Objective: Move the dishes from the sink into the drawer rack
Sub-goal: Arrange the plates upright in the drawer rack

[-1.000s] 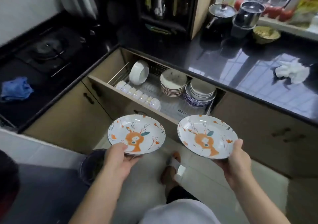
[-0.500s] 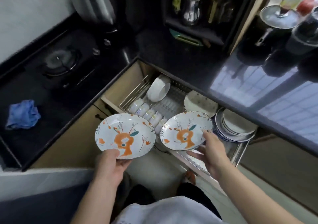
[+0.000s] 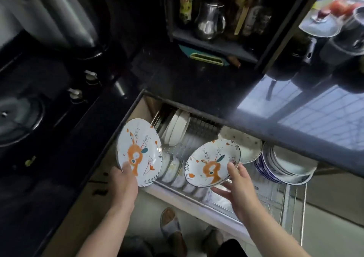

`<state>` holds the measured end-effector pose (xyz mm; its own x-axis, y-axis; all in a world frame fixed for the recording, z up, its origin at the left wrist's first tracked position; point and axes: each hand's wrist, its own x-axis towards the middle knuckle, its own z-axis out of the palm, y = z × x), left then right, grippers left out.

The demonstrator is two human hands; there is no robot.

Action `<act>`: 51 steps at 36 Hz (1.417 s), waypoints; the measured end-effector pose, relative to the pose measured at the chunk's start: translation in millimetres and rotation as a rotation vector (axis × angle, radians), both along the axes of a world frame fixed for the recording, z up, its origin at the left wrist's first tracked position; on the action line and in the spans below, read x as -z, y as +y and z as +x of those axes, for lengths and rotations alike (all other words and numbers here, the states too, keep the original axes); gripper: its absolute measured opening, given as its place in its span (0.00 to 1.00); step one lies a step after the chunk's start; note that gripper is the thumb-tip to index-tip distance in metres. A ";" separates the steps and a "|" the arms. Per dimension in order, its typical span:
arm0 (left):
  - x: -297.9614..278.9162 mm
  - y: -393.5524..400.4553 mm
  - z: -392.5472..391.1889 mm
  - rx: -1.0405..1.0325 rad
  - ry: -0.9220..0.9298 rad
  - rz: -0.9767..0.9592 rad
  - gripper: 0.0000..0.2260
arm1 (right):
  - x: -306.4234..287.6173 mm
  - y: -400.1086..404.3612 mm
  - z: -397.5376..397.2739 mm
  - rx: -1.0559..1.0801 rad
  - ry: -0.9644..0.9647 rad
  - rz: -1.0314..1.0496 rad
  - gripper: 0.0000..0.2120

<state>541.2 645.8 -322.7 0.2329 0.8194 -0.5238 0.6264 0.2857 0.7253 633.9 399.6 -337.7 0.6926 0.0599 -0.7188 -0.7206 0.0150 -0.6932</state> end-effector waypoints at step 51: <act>105.6 52.7 47.7 0.249 -0.218 0.138 0.14 | 151.3 187.8 120.1 -0.237 -0.176 -0.433 0.32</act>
<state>588.9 698.4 -428.2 0.5289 0.7828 -0.3277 0.4903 0.0332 0.8709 754.0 587.5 -488.9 0.8084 -0.0469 -0.5867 -0.5417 -0.4492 -0.7105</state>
